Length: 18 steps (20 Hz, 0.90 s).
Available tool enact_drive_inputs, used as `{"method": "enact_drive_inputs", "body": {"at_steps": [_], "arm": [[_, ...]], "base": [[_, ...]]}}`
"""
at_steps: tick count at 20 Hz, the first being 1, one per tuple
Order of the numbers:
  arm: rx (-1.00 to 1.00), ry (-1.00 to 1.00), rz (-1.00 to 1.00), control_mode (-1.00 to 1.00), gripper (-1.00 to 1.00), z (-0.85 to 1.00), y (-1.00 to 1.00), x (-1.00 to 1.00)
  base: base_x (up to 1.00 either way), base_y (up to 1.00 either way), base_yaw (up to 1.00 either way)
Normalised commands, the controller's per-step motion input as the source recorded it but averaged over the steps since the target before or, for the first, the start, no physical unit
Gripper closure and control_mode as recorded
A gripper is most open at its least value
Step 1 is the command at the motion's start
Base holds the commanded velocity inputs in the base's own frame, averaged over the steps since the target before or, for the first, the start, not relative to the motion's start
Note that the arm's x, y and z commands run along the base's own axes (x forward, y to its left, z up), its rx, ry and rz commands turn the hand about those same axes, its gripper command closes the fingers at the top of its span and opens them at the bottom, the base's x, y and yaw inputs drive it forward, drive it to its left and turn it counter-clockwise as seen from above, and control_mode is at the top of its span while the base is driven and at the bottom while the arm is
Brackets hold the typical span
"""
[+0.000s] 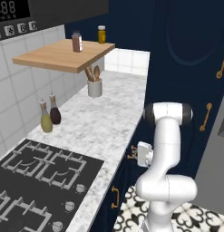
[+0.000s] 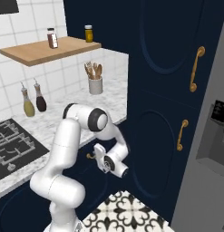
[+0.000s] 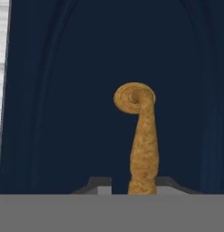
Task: Take a straw from the drawer in front and place it inside the glass cup on the dining counter.
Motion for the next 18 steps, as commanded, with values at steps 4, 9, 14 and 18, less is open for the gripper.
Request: {"method": "enact_drive_inputs", "body": {"at_steps": [4,9,14,18], "arm": [[-0.01,0.0,0.0,-1.0,1.0,0.09,-1.0,-0.42],[-0.03,0.0,0.0,-1.0,1.0,0.2,-1.0,-0.35],[-0.03,0.01,0.0,-1.0,1.0,0.18,-1.0,-0.29],[-0.01,0.04,0.0,-1.0,1.0,0.09,-1.0,-0.27]], "base": [[0.0,0.0,0.0],[0.0,0.0,0.0],[0.0,0.0,0.0],[0.0,0.0,0.0]]}}
